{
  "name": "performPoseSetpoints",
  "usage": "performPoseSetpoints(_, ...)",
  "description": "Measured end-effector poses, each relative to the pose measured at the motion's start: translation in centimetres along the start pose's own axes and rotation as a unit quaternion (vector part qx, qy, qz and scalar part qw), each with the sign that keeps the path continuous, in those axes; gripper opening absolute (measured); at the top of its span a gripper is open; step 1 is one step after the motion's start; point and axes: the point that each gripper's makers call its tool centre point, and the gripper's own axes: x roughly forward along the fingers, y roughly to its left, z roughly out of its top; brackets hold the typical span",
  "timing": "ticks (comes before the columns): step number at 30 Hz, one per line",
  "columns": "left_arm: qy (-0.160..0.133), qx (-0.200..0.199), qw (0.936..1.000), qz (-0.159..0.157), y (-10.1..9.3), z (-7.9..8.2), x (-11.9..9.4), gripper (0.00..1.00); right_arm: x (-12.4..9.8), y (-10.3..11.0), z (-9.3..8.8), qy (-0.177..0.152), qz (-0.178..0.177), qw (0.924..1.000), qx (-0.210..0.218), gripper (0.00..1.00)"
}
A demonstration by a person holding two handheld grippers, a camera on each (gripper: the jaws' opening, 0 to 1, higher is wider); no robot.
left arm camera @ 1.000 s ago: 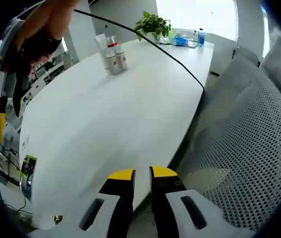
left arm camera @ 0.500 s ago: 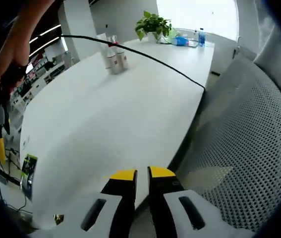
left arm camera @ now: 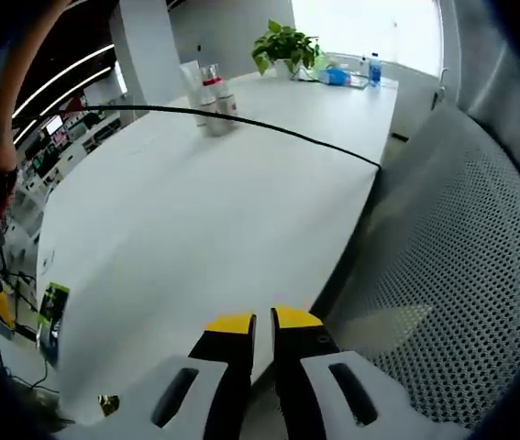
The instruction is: Arrange the skincare products in the storage area until every visible bottle or jar stands upright without overlapping.
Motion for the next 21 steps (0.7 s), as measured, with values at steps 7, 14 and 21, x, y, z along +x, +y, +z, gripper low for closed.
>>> performPoseSetpoints(7,0.0,0.0,1.0,-0.001,0.0,-0.1,-0.1,0.01,1.9,-1.0,-0.3,0.009,0.02,0.9997,-0.008,0.95)
performPoseSetpoints(14,0.003,0.0,1.0,-0.004,-0.1,-0.3,0.0,0.0,3.1,-1.7,-1.9,0.035,0.03,0.9984,-0.032,0.99)
performPoseSetpoints(21,0.008,0.0,0.9999,-0.009,-0.1,-0.6,0.0,0.0,4.3,-1.9,-2.9,0.043,0.049,0.9973,-0.033,0.99)
